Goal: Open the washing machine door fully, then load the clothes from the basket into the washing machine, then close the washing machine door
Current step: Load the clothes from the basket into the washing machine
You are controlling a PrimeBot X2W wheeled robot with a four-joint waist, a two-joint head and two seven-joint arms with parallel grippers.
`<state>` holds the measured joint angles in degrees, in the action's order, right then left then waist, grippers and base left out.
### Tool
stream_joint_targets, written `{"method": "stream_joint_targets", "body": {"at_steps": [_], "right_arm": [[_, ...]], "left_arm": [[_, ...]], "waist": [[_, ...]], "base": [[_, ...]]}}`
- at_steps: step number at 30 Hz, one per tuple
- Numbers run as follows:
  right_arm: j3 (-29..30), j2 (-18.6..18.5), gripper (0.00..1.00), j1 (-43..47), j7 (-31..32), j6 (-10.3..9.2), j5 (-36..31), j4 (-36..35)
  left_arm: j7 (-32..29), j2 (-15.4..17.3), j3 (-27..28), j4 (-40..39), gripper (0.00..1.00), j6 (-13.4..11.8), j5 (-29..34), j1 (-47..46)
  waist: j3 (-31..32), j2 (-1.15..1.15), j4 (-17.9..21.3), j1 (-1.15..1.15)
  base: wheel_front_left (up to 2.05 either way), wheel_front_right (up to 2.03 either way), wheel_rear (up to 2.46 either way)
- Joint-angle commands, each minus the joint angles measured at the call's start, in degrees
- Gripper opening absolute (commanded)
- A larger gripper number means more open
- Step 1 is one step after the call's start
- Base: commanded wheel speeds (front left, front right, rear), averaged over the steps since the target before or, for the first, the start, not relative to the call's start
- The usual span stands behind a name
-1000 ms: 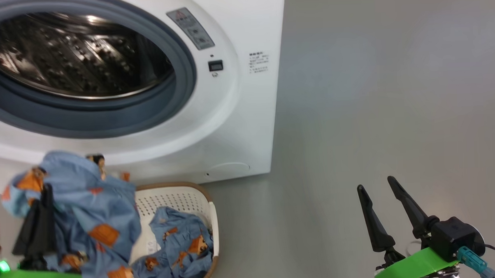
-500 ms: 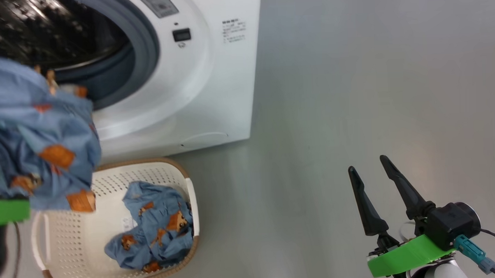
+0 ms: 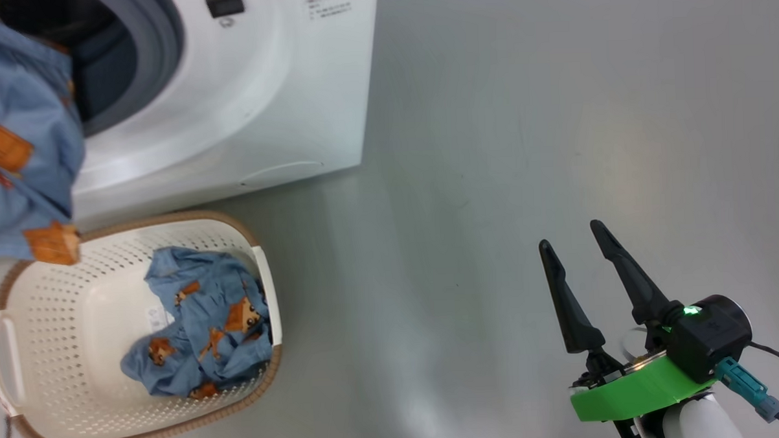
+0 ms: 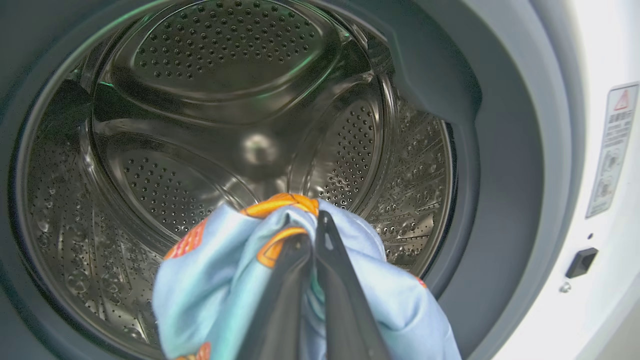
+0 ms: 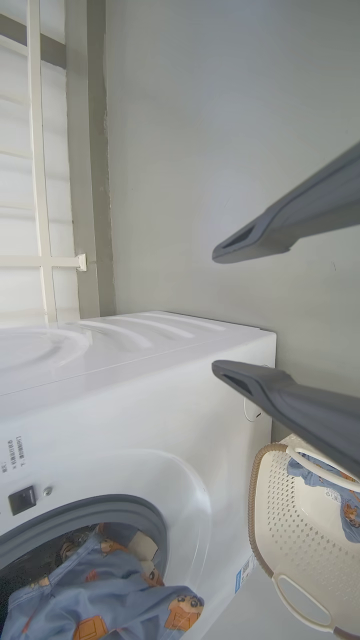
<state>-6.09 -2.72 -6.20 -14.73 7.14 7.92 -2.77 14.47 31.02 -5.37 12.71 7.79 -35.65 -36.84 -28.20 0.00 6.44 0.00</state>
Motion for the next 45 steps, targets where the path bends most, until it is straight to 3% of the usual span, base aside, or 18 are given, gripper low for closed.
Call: {"method": "stream_joint_targets", "body": {"at_steps": [1,12,17,27,34,38,45], "right_arm": [[-1.6,-0.2,1.0,-1.0,-0.3,0.35,1.4,-1.6],[-2.8,-0.2,1.0,-1.6,-0.3,0.35,2.9,-2.5],[-4.2,-0.2,1.0,-2.2,-0.3,0.35,3.5,-2.9],[-6.4,-0.2,1.0,-1.9,-0.3,0.35,4.8,-3.0],[-7.9,-0.2,1.0,-1.3,-0.3,0.35,5.2,-3.4],[-8.3,-0.2,1.0,-0.8,-0.3,0.35,5.2,-3.5],[-9.8,-0.2,1.0,-0.8,-0.3,0.35,6.0,-3.7]], "left_arm": [[0.5,4.2,1.6,-0.5,0.0,-0.3,-0.4,-2.7],[0.5,8.7,-4.7,6.2,0.0,-0.3,-3.9,-13.0],[0.0,11.4,-10.7,11.3,0.0,-0.3,-7.5,-18.7],[-6.4,15.4,-20.7,18.8,0.0,-0.3,-13.2,-29.9],[-10.1,16.6,-23.6,23.0,0.0,-0.3,-16.9,-35.9],[-8.3,17.2,-25.3,23.1,0.0,-0.3,-16.1,-38.4],[0.2,18.5,-26.1,20.8,0.0,-0.3,-10.8,-44.7]], "waist": [[-2.2,0.0,1.2,0.0],[-7.9,0.0,2.4,0.0],[-11.0,0.0,3.1,0.0],[-14.7,0.0,4.7,0.0],[-16.4,0.0,6.1,0.0],[-16.9,0.0,6.5,0.0],[-18.2,0.0,7.4,0.0]], "base": [[0.0,0.0,0.0],[0.0,0.0,0.0],[0.0,0.0,0.0],[0.0,0.0,0.0],[0.0,0.0,0.0],[0.0,0.0,0.0],[0.0,0.0,0.0]]}}
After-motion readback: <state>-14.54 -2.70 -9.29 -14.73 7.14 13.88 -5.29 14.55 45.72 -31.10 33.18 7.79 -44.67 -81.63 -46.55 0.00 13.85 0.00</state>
